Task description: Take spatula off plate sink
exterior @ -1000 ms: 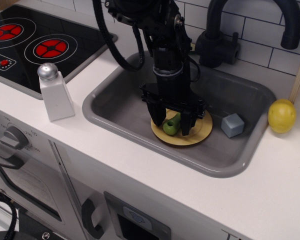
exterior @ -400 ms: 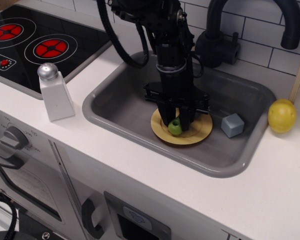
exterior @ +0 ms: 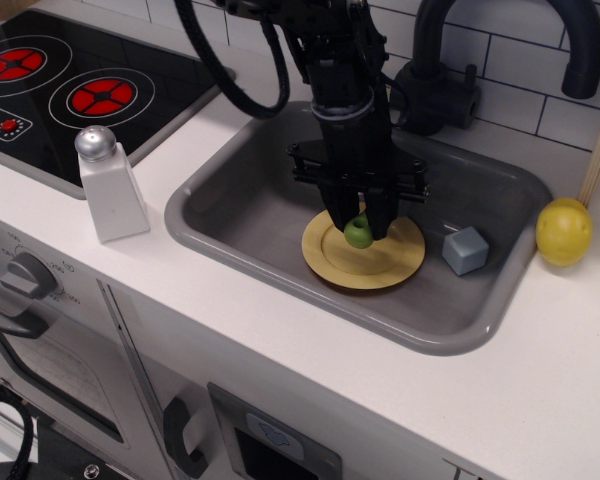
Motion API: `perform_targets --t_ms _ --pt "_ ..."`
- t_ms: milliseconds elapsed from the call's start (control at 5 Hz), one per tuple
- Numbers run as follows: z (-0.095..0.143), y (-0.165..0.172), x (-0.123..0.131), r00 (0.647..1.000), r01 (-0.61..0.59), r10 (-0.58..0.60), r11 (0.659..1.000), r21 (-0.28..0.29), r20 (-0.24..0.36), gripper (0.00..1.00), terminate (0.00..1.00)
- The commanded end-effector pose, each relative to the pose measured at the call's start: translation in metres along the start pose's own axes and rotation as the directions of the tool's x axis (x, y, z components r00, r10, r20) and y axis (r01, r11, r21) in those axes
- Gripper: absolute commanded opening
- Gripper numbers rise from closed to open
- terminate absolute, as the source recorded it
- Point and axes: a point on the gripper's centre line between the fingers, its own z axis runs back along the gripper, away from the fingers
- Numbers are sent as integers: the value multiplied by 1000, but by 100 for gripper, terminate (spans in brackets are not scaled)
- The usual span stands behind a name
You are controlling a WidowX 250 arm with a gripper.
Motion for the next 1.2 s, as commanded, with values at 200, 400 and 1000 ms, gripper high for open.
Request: perform_targets --t_ms 200,400,1000 --pt "23 40 -12 996 -89 88 995 48 34 0 0" --pt "19 55 -21 991 -130 127 989 67 46 0 0" --pt "-7 66 -39 988 -150 152 978 144 -2 0 0"
